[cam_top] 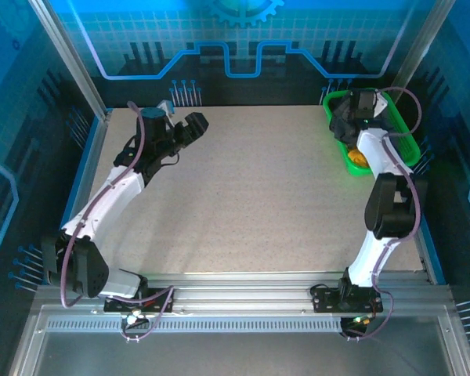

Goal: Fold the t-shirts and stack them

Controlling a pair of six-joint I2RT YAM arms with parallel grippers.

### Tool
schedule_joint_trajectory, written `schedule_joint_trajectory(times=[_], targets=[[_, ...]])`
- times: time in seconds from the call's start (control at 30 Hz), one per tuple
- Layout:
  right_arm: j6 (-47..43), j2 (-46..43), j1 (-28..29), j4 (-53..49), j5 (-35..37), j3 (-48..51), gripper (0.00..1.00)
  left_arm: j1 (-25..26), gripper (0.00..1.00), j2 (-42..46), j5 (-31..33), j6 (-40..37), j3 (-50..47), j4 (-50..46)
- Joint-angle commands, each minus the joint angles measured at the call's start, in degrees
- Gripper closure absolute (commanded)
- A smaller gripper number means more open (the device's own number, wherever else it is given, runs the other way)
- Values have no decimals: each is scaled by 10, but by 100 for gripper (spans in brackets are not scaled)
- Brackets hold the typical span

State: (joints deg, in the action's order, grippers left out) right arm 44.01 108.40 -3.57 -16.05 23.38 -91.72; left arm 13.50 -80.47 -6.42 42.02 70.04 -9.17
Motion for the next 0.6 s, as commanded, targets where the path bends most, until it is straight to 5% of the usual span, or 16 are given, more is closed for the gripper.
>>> schedule_joint_trajectory(times=[0.0, 0.07, 0.3, 0.37, 0.47, 0.57], targets=[[70, 47, -11, -70, 7, -50, 7, 5, 13, 19, -32, 9, 1, -35], [86, 78, -12, -90, 0, -73, 10, 5, 15, 30, -32, 10, -7, -39], [143, 124, -12, -132, -22, -119, 47, 5, 17, 65, -20, 3, -34, -48], [152, 120, -8, -130, -22, -118, 61, 5, 18, 68, -20, 0, -36, -50], [159, 97, -1, -118, -11, -104, 97, 5, 20, 70, -21, -3, -33, -52], [164, 47, 13, -81, 23, -64, 100, 5, 22, 70, -24, -7, -25, -48]])
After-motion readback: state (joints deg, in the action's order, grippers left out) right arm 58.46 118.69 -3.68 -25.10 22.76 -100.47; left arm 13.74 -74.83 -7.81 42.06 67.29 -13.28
